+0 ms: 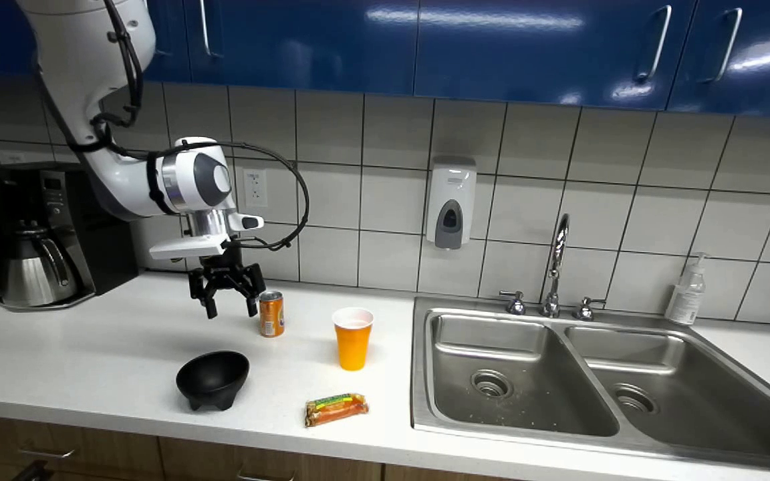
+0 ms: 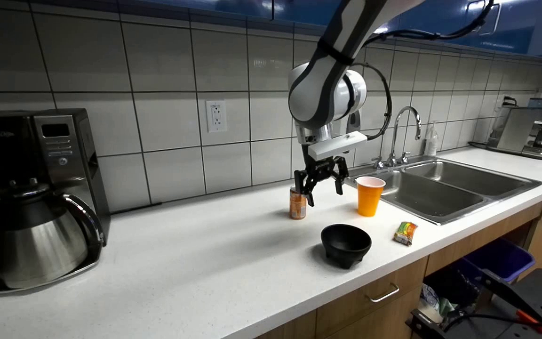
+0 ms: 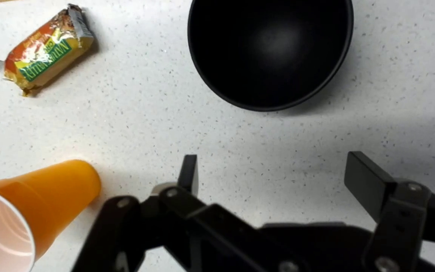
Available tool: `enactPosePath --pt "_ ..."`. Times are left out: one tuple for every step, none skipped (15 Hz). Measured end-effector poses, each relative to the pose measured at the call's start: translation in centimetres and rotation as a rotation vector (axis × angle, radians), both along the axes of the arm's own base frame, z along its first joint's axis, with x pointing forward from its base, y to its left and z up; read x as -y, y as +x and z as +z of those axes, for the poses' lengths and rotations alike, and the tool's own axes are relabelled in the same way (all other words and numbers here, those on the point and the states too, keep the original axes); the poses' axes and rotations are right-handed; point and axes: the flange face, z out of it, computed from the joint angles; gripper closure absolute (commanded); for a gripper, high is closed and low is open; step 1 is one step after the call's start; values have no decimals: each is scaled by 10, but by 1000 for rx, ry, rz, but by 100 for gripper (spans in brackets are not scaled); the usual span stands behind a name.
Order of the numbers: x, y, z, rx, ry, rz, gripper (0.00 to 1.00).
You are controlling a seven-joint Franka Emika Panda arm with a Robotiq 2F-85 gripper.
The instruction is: Place the orange can in the black bowl
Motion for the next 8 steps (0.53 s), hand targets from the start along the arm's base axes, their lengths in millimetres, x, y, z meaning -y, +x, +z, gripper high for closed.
enactPosePath --pt "0 6 -4 -3 -4 -19 0" --pt "1 12 -7 -6 -9 -38 0" --pt "2 18 -10 -8 -12 -55 0" --pt "3 24 -12 -9 -12 -71 0" --pt "4 30 -14 -9 -13 -85 0" --pt "5 37 -15 -8 -13 -99 0" --pt "5 43 -16 -6 -14 -111 0" --pt "5 49 -17 -4 -13 -121 0"
